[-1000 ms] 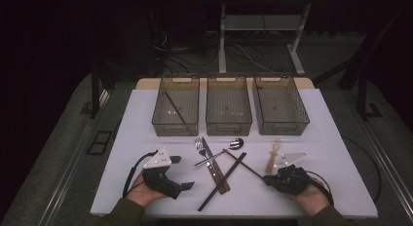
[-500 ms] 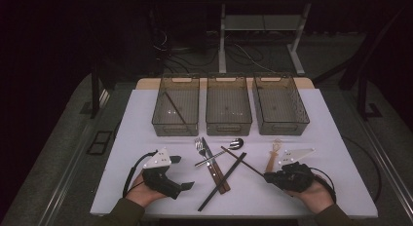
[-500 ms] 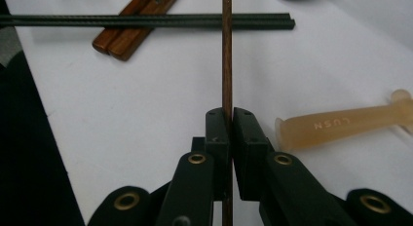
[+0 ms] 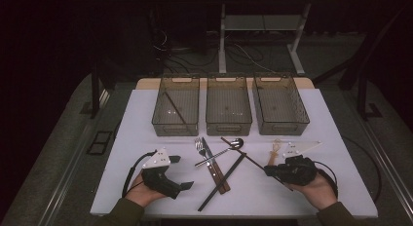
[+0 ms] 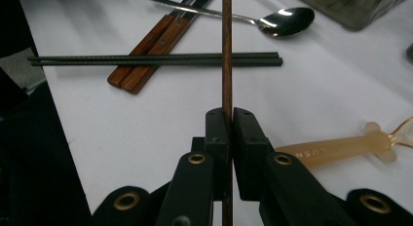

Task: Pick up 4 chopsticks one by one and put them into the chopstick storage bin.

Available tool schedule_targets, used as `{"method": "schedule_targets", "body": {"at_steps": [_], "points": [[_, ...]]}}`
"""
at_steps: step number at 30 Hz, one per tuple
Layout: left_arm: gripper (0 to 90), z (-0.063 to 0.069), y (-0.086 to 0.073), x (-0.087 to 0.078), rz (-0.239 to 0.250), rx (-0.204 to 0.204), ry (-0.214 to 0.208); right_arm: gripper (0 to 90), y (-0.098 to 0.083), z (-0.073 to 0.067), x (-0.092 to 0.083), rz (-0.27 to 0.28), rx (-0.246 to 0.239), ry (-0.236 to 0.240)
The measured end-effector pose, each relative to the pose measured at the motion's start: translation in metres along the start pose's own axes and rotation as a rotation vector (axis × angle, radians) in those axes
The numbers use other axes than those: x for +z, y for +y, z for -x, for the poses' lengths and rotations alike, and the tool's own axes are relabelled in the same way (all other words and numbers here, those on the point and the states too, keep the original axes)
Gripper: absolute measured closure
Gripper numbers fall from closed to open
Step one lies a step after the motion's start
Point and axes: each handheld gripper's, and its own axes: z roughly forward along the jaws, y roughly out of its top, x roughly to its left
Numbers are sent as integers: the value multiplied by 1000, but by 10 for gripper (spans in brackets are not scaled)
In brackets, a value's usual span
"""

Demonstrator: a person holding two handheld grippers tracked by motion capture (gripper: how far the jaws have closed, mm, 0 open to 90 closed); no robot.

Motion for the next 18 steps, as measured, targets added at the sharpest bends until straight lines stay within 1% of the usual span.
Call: {"method": "schedule_targets", "body": {"at_steps": [6, 9, 12, 14, 18], "points": [[0, 0, 0, 0, -3, 1, 2, 854, 9, 3, -1, 28, 18, 1], [0, 0, 0, 0, -3, -1, 3, 855, 15, 4, 1, 39, 17, -1], [0, 0, 0, 0, -4, 1, 3, 854, 21, 5, 4, 51, 10, -7], [0, 0, 0, 0, -3, 1, 2, 855, 26, 5, 8, 56, 20, -4], [0, 0, 0, 0, -3, 2, 0, 854, 34, 7, 13, 67, 19, -3]]}}
